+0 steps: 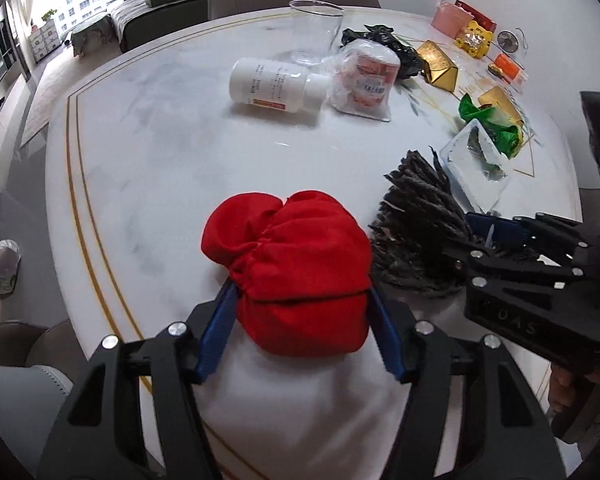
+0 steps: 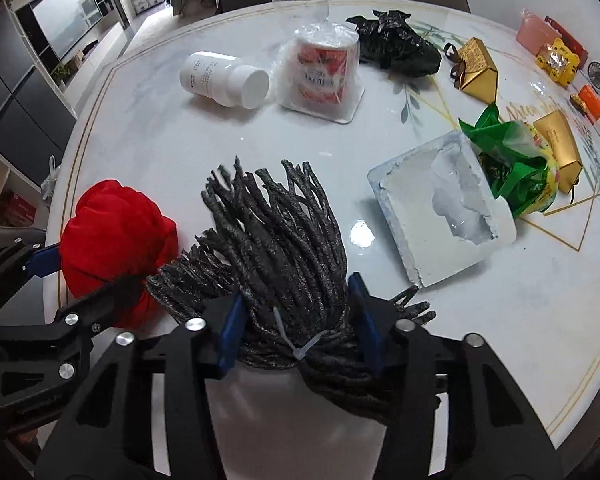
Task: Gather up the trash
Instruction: 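Grasp the red knit ball with the left tool while the right tool grasps the tinsel bundle, then carry the red ball and tinsel bundle over the grey bin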
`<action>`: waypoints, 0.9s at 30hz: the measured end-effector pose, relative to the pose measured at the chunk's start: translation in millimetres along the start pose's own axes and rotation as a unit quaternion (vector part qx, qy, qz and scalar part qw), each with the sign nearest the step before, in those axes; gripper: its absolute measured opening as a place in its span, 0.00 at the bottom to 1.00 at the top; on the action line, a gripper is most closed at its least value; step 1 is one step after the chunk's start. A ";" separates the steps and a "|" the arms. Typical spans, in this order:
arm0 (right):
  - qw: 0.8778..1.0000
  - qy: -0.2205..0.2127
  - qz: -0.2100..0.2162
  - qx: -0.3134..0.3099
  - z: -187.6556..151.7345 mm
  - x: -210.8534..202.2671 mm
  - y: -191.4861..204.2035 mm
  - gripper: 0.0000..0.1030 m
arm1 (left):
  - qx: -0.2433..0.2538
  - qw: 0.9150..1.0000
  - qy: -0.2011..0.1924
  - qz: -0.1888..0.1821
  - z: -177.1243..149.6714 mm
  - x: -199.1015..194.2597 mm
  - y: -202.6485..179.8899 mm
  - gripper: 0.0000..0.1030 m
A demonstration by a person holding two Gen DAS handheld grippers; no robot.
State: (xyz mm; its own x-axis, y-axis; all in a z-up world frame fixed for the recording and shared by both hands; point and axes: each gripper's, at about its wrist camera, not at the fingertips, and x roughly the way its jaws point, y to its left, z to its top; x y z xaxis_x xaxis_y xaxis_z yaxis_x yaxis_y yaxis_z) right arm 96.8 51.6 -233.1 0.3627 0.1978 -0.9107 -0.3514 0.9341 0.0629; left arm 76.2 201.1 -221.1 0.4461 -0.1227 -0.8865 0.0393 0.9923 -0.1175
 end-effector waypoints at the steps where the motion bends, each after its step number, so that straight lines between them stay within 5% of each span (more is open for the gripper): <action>1: 1.000 -0.001 0.003 0.003 0.0 -0.7 -1.4 0.28 | 0.010 1.000 -0.003 0.002 0.6 -0.6 -3.3 0.54; 2: 1.000 -0.001 0.006 0.006 0.7 -2.5 -2.1 0.20 | 0.017 1.000 -0.004 0.003 1.4 -1.6 -5.5 0.51; 9: 1.000 -0.003 0.026 0.014 4.9 -23.8 -4.5 0.15 | 0.006 1.000 0.000 -0.009 9.3 -10.6 -1.9 0.34; 27: 0.994 -0.059 0.074 -0.048 4.7 -119.7 24.0 0.15 | -0.046 0.996 -0.051 0.060 -11.1 -119.2 2.4 0.33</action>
State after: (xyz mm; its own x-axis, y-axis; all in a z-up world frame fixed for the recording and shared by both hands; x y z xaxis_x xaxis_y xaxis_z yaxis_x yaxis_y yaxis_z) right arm 49.0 51.7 -120.7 0.3974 0.3698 -0.8399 -0.4876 0.8604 0.1481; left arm 13.2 217.9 -120.7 0.5311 0.0042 -0.8473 -0.1001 0.9933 -0.0579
